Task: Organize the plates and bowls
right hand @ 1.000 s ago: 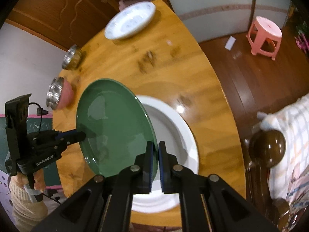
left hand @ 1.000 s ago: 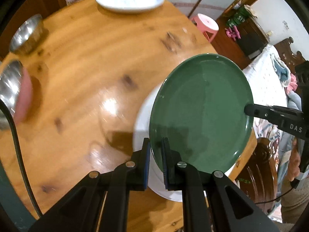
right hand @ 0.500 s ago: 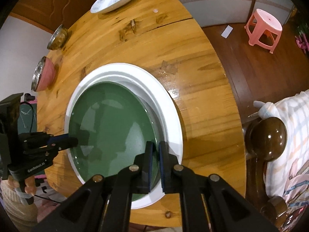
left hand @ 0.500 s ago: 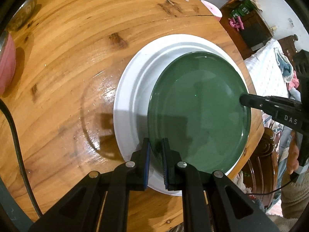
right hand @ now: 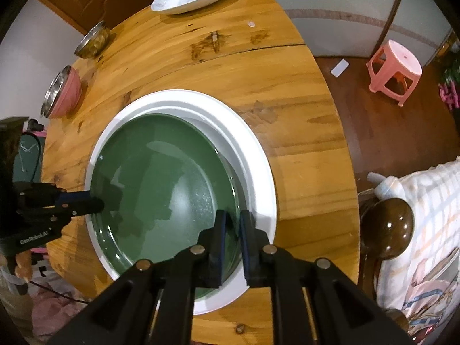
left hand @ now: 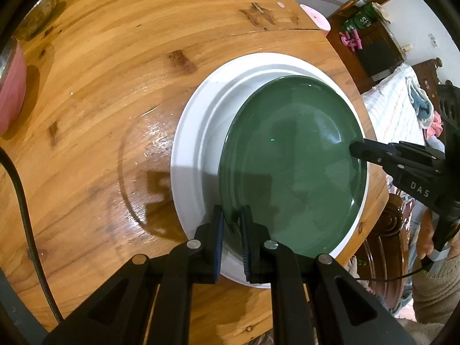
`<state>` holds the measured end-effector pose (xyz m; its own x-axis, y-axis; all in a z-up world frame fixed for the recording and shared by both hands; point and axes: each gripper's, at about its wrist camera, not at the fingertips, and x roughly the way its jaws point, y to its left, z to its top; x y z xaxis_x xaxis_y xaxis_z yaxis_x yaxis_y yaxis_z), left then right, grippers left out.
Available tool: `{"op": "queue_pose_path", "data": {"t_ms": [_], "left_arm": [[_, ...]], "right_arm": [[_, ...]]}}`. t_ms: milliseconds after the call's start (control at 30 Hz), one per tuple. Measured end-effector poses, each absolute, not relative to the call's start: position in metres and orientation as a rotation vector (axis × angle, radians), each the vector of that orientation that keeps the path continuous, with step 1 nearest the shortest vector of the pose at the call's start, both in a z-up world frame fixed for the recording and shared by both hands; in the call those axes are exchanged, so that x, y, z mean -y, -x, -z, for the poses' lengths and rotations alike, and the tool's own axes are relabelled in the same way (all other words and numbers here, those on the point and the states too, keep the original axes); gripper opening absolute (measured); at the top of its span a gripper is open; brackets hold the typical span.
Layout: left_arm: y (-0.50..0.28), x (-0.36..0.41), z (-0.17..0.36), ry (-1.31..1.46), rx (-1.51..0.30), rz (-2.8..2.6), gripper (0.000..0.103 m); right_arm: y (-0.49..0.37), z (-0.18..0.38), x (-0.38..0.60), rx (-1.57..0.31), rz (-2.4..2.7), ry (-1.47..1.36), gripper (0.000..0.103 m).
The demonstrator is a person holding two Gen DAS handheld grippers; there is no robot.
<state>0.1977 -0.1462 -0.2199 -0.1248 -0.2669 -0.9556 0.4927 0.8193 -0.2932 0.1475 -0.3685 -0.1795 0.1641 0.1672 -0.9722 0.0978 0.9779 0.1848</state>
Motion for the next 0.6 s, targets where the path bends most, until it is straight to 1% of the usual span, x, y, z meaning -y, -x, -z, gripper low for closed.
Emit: {"op": "queue_pose_path", "data": {"t_ms": [200, 467, 567, 600], "left_arm": [[-0.199, 0.145, 0.219, -0.192, -1.561, 0.655, 0.009], [-0.197, 0.148, 0.218, -0.232, -1.547, 0.654, 0.011], [-0.197, 0.150, 0.217, -0.244, -1.542, 0.655, 0.013], [-0.197, 0.151, 0.216, -0.248, -1.534, 0.653, 0.018]], "right_arm": [[-0.149, 0.178, 0.355, -1.402, -0.030, -0.129, 0.015], [-0.147, 0.174, 0.350, -1.387, -0.006, -0.105, 0.015], [-0.146, 0.170, 0.347, -1.368, 0.010, -0.071, 0.015], [-0.146, 0.167, 0.346, -1.356, 0.012, -0.060, 0.016]]}}
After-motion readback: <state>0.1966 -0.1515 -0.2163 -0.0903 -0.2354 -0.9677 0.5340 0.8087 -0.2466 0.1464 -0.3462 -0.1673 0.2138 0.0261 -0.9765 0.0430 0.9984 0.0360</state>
